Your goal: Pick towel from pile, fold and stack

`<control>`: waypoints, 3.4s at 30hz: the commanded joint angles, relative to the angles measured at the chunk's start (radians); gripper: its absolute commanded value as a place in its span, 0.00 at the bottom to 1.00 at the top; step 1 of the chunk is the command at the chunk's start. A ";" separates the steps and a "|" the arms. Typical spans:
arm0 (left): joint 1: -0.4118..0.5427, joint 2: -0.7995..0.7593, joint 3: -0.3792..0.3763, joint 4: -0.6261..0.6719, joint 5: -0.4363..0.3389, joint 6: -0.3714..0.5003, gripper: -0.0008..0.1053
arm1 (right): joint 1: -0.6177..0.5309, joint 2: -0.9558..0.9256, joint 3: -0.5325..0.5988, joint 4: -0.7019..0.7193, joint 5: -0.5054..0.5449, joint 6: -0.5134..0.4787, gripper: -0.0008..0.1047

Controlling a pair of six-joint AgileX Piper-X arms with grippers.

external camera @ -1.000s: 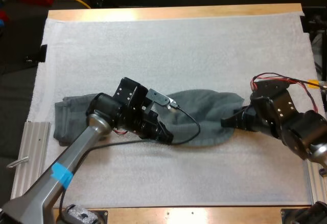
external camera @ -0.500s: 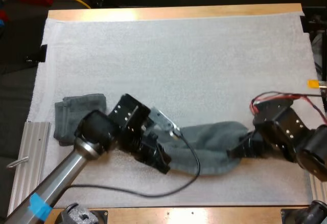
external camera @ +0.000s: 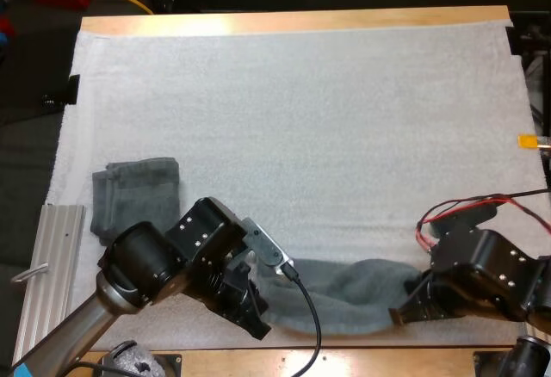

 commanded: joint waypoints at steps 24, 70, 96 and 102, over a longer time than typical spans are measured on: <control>0.070 0.199 -0.012 -0.052 -0.062 0.006 0.01 | -0.103 0.116 0.124 -0.211 0.090 0.087 0.01; 0.550 0.642 -0.012 -0.714 0.362 -0.381 0.01 | -0.702 0.598 0.124 -0.842 -0.505 0.339 0.01; 0.627 0.719 -0.012 -0.955 0.422 -0.604 0.61 | -0.702 0.688 0.124 -1.124 -0.409 0.476 0.48; 0.627 0.719 -0.012 -1.073 0.506 -0.764 0.61 | -0.702 0.688 0.124 -1.193 -0.411 0.476 0.60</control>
